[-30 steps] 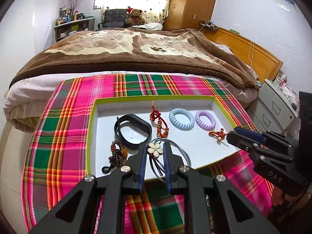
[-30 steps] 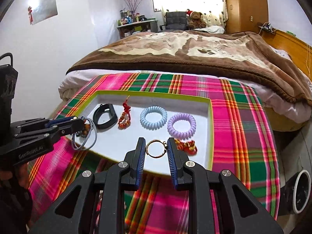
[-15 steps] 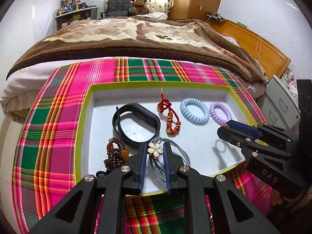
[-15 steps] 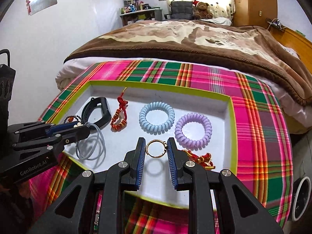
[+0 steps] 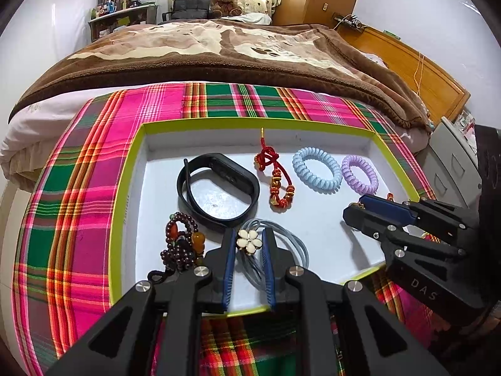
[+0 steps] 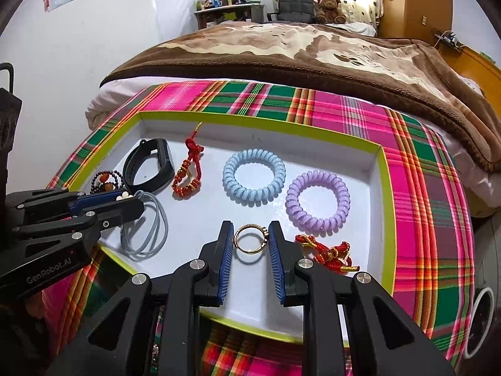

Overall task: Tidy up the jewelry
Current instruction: 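Carry the ring and flower hair tie into the tray and open both grippers, then withdraw both open grippers toward the black cord tie and rhinestone clip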

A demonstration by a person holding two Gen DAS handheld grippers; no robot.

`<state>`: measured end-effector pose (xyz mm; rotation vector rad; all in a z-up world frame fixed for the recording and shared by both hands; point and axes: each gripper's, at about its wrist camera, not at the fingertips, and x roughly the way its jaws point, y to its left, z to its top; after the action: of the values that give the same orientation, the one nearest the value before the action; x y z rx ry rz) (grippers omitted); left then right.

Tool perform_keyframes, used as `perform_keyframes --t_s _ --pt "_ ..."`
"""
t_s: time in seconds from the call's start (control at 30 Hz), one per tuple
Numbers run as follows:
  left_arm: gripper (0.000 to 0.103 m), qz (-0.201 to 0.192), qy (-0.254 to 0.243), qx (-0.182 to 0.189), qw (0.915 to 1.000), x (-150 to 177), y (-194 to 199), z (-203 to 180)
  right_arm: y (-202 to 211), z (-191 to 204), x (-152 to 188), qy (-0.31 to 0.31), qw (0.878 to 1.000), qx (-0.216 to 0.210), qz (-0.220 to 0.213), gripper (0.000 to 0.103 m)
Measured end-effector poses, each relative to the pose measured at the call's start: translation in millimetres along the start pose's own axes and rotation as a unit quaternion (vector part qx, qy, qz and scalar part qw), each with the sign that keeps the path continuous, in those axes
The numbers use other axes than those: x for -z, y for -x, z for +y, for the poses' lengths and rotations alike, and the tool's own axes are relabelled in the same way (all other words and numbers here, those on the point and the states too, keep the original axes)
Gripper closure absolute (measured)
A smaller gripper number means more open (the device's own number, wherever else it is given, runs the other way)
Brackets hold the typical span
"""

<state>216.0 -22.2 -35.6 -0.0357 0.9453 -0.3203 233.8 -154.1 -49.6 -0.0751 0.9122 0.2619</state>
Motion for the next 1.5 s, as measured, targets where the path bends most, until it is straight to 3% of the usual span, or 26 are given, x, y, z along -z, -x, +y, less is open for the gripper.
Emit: perform_keyframes --t_s 0.07,0.17,0.4,0.57,0.9,1.23,1.5 --pt "0.085 0.0 0.0 -0.001 1.0 0.2 0.1 -0.5 -0.7 0.7 -0.2 0.0 1.0 0.003 0.0 0.08" --pt "0.076 -0.001 0.004 -0.001 1.0 0.4 0.5 -0.4 -0.7 0.7 0.1 -0.001 1.0 0.004 0.001 0.08" --pt "0.071 0.003 -0.003 -0.004 1.0 1.9 0.3 -2.3 -2.4 1.3 0.5 -0.001 1.0 0.011 0.002 0.079" --pt "0.069 -0.001 -0.001 -0.005 1.0 1.2 3.6 -2.4 -1.4 -1.0 0.2 -0.008 1.0 0.01 0.001 0.065" --pt "0.06 -0.015 0.004 -0.01 0.9998 2.3 20.7 -1.2 11.4 -1.8 1.6 -0.018 1.0 0.007 -0.014 0.064" --pt "0.057 -0.035 0.009 -0.009 0.9993 16.0 52.4 -4.3 47.6 2.9 13.4 -0.031 0.999 -0.003 -0.045 0.063" --pt "0.056 -0.053 0.014 -0.013 0.9984 33.4 77.8 -4.7 81.5 11.8 32.0 -0.03 0.997 -0.006 -0.068 0.057"
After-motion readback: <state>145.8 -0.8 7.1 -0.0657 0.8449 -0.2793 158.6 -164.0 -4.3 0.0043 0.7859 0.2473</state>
